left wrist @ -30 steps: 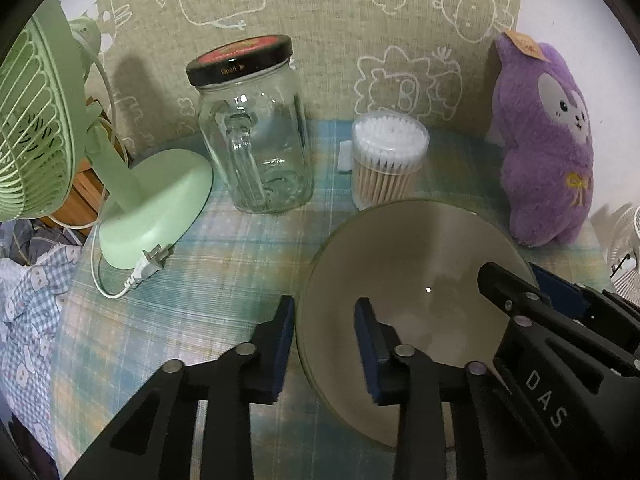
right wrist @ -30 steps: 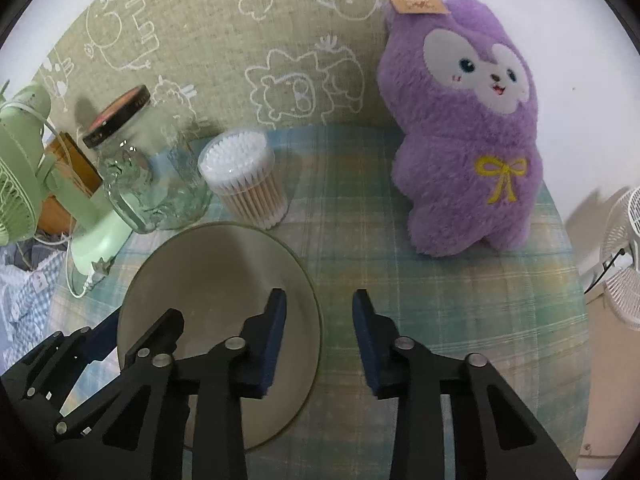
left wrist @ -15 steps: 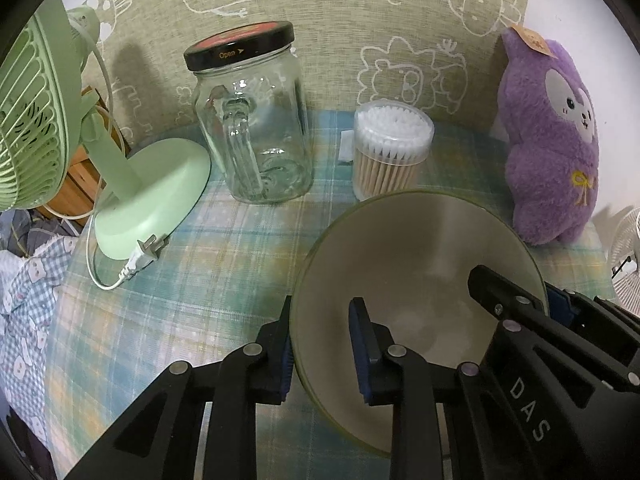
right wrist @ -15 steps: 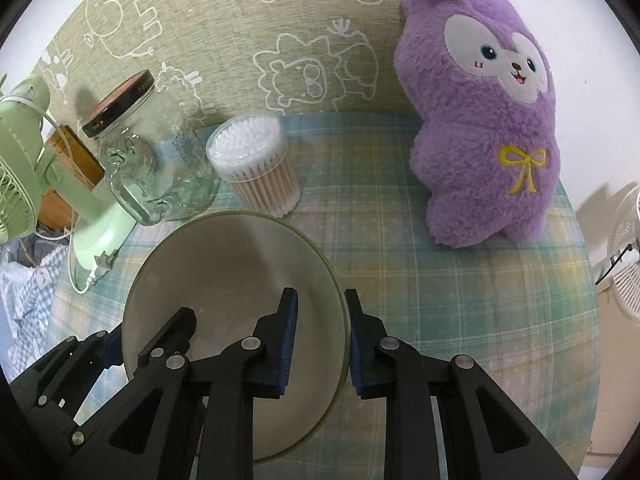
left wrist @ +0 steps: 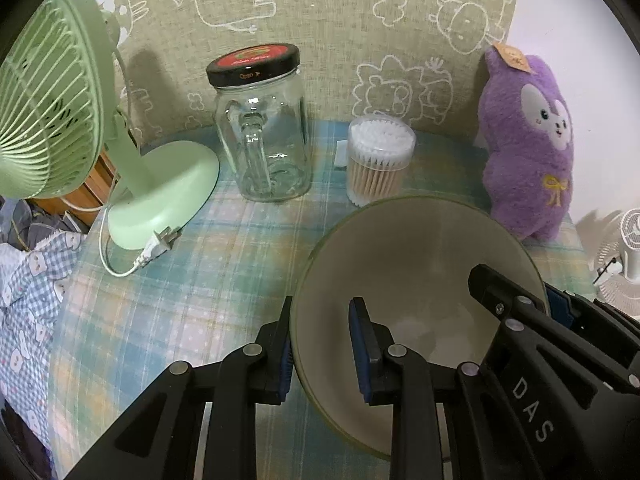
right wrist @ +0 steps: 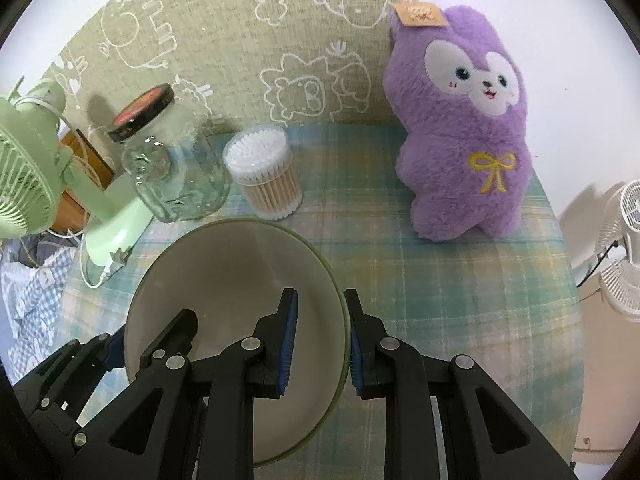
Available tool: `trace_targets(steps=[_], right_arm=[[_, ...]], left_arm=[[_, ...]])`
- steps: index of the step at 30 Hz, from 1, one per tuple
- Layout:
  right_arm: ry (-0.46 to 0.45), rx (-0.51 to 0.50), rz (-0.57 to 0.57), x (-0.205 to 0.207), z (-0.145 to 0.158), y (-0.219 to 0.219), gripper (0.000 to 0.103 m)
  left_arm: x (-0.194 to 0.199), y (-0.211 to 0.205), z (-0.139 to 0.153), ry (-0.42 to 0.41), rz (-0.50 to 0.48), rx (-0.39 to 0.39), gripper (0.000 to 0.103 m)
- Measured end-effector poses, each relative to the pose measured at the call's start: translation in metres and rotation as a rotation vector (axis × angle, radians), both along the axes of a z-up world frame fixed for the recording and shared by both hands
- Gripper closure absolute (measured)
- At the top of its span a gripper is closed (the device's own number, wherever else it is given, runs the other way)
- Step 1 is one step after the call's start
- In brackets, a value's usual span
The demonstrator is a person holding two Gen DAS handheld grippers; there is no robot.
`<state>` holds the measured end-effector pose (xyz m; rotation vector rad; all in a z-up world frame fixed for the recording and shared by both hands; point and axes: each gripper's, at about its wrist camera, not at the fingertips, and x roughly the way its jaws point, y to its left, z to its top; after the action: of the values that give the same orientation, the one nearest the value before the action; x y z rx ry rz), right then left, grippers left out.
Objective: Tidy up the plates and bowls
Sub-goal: 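Lift the leaf-patterned bowl with both grippers and carry it toward the bowl stack, then carry the held bowl with both grippers toward the flowered plate stack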
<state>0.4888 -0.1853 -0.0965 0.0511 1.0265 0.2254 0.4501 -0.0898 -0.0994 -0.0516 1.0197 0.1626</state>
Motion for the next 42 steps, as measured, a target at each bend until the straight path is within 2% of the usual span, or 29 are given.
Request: trace_targets(steps=[11, 22, 32, 42], right_arm=[[0.0, -0.014, -0.029, -0.048, 0.022, -0.001, 0.077], [-0.039, -0.006, -0.071, -0.111, 0.059, 0.002, 0.077], [-0.076, -0.012, -0.092, -0.18, 0.086, 0.008, 0.077], [-0.095, -0.017, -0.121, -0.251, 0.098, 0.013, 0.077]], left_arm=[[-0.04, 0.006, 0.018, -0.013, -0.041, 0.009, 0.08], [-0.093, 0.011, 0.052, -0.053, -0.074, 0.01, 0.08], [-0.156, 0.021, 0.075, -0.086, -0.086, -0.007, 0.08], [-0.221, 0.03, 0.086, -0.108, -0.116, -0.011, 0.08]])
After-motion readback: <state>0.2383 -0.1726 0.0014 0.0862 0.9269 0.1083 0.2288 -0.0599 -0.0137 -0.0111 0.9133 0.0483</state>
